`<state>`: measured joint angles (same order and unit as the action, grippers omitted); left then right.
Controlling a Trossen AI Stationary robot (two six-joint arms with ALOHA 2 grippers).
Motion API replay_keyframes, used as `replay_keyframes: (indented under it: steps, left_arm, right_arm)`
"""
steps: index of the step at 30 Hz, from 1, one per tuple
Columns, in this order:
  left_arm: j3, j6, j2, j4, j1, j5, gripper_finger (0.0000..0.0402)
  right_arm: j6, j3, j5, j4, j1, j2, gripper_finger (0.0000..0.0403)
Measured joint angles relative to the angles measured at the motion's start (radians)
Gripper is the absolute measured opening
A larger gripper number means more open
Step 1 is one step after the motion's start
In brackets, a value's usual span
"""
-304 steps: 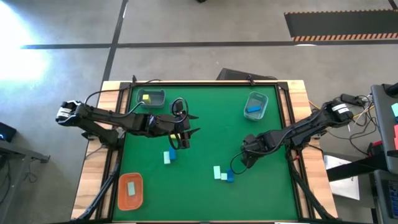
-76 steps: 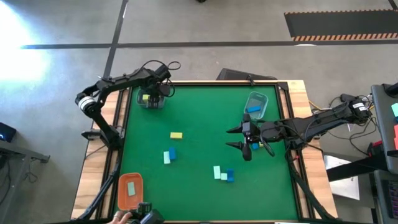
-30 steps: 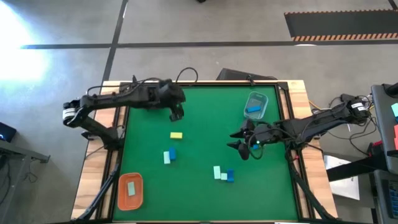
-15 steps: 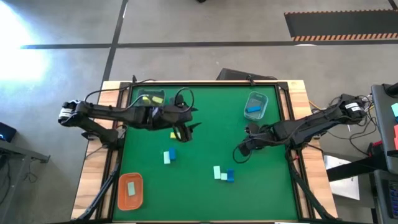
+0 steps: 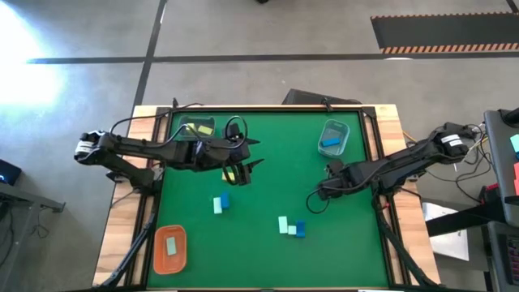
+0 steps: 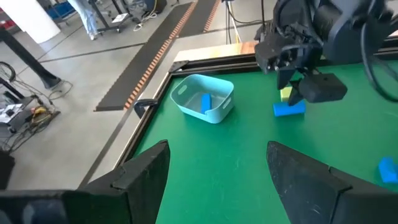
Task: Sort & place blocks by color
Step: Put the blue block into the light blue bin
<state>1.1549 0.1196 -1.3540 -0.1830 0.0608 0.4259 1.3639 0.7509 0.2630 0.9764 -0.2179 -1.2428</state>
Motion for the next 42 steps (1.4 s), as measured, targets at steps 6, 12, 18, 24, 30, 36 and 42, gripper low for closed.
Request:
replay_keyframes:
  steps: [6, 12, 18, 24, 30, 36, 42]
  left_arm:
    - [0.0, 0.023, 0.0, 0.0, 0.0, 0.0, 0.0251]
    - [0.0, 0.027, 0.0, 0.0, 0.0, 0.0, 0.0251]
    - [0.0, 0.027, 0.0, -0.003, 0.0, 0.0, 0.0251]
    - [-0.003, 0.025, 0.0, -0.009, 0.0, 0.0, 0.0251]
    - [-0.003, 0.025, 0.0, -0.01, 0.0, 0.0, 0.0251]
    - [-0.003, 0.026, 0.0, -0.012, 0.0, 0.0, 0.0251]
    - [-0.003, 0.026, 0.002, -0.012, 0.0, 0.0, 0.0251]
  right_arm:
    - [-0.003, 0.0, 0.001, -0.007, 0.009, -0.084, 0.0223]
    - [-0.016, 0.0, 0.003, -0.051, 0.009, -0.172, 0.0224]
    - [-0.042, 0.003, 0.012, -0.098, 0.009, -0.244, 0.0223]
    - [-0.047, 0.006, 0.013, -0.111, 0.009, -0.249, 0.019]
    - [-0.058, 0.004, 0.015, -0.123, 0.009, -0.231, 0.0118]
    - [-0.077, 0.013, 0.015, -0.134, 0.009, -0.199, 0.0118]
    - [-0.132, 0.063, 0.016, -0.123, 0.009, -0.135, 0.0118]
